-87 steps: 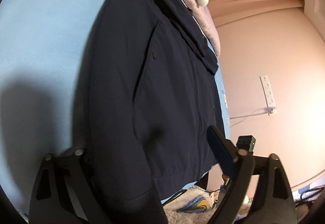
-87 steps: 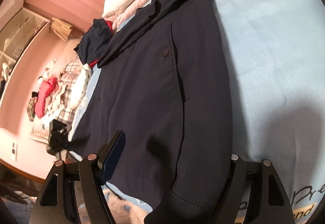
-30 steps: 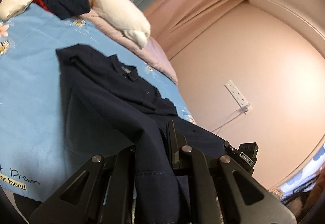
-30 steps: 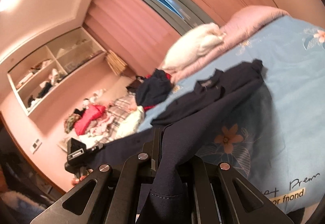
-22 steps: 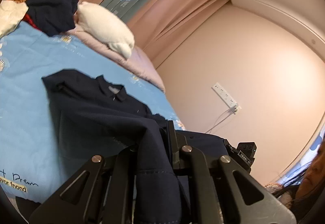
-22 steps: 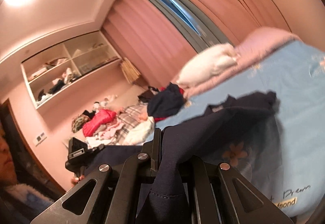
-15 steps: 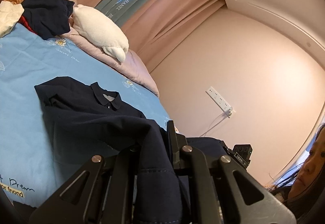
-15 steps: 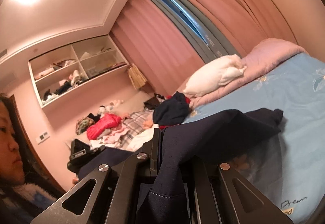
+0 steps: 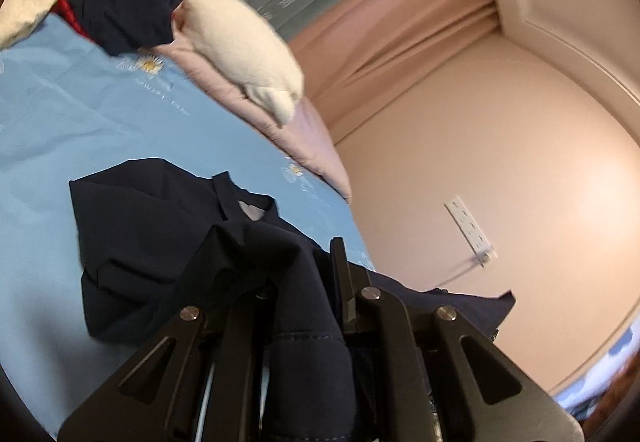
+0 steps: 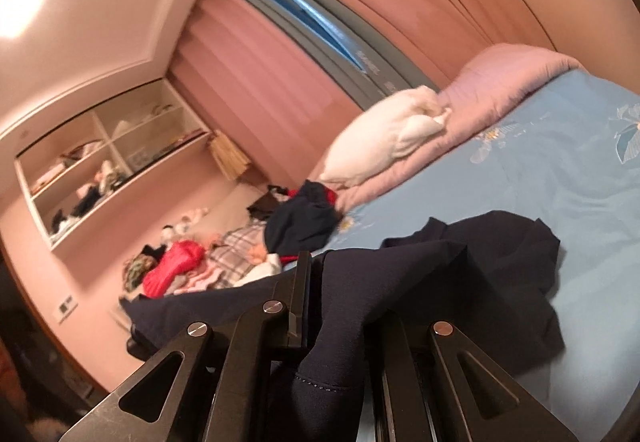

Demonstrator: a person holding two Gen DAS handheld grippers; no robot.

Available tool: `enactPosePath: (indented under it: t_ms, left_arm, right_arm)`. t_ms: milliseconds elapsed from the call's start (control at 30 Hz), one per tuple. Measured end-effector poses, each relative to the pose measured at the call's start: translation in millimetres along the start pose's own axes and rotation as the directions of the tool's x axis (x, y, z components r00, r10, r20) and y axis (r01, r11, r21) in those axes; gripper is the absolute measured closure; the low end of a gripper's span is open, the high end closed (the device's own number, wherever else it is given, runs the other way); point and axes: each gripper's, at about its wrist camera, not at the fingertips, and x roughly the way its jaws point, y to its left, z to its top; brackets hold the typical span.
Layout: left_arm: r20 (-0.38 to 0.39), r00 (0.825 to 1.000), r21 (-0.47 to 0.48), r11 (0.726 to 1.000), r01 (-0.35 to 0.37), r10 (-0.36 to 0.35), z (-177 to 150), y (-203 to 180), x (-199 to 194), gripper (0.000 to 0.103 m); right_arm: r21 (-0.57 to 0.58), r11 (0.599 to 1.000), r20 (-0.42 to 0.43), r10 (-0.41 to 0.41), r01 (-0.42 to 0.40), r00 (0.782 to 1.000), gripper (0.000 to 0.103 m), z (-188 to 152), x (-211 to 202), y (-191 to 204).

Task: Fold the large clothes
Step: 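Lift the held hem with both tools and fold it toward the collar, then lower the hem onto the jacket and open both tools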

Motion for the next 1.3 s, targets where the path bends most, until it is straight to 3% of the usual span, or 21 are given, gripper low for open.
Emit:
enactPosePath:
  t_ms: [300,533,633,767,867,933,967,1000,1033,1067,1133,1233,1300]
  left_arm:
    - [-0.059,0.994,-0.150,0.984,-0.097,0.089,40,47,78,0.091]
    - [-0.128,0.977,-0.273,0.941,-0.199,0.169,61,106,122,0.091]
    - [-0.178,0.963,-0.334,0.907,-0.255,0.205,62,135,144,0.091]
    - [-0.239,0.947,-0.439,0.846,-0.303,0.215,58,171,165,0.090]
    - [-0.258,0.946,-0.532,0.788,-0.310,0.198,57,192,174,0.082]
    - [-0.247,0.953,-0.601,0.744,-0.293,0.175,58,203,176,0.066]
    - [-0.234,0.959,-0.633,0.724,-0.275,0.160,60,208,176,0.062]
    - [-0.218,0.964,-0.647,0.717,-0.259,0.151,63,211,177,0.055]
    - [-0.203,0.967,-0.650,0.717,-0.251,0.155,67,210,176,0.050]
    - [-0.194,0.967,-0.645,0.722,-0.252,0.164,71,209,176,0.050]
    - [-0.172,0.965,-0.632,0.729,-0.263,0.199,82,210,175,0.050]
    - [-0.082,0.964,-0.648,0.721,-0.245,0.253,98,215,162,0.048]
    - [-0.042,0.950,-0.643,0.719,-0.262,0.309,108,213,142,0.048]
  right_arm:
    - [0.057,0.994,-0.074,-0.092,0.096,0.993,0.096,33,65,-54]
    - [0.167,0.959,-0.148,-0.206,0.229,0.967,0.096,39,104,-112]
    - [0.233,0.933,-0.199,-0.229,0.273,0.953,0.096,34,119,-137]
    - [0.277,0.888,-0.295,-0.286,0.368,0.912,0.096,19,138,-165]
    - [0.348,0.831,-0.370,-0.304,0.434,0.878,0.096,11,145,-187]
    - [0.428,0.783,-0.402,-0.283,0.452,0.871,0.089,9,146,-202]
    - [0.473,0.759,-0.407,-0.262,0.448,0.875,0.078,8,145,-207]
    - [0.543,0.725,-0.401,-0.220,0.424,0.890,0.062,7,143,-214]
    - [0.595,0.703,-0.383,-0.180,0.391,0.906,0.053,6,141,-219]
    - [0.642,0.683,-0.354,-0.140,0.349,0.925,0.039,8,139,-222]
    - [0.679,0.672,-0.299,-0.113,0.294,0.948,0.037,17,133,-224]
    - [0.629,0.704,-0.250,-0.220,0.330,0.943,0.034,34,118,-220]
    - [0.614,0.710,-0.217,-0.268,0.345,0.939,0.033,40,106,-219]
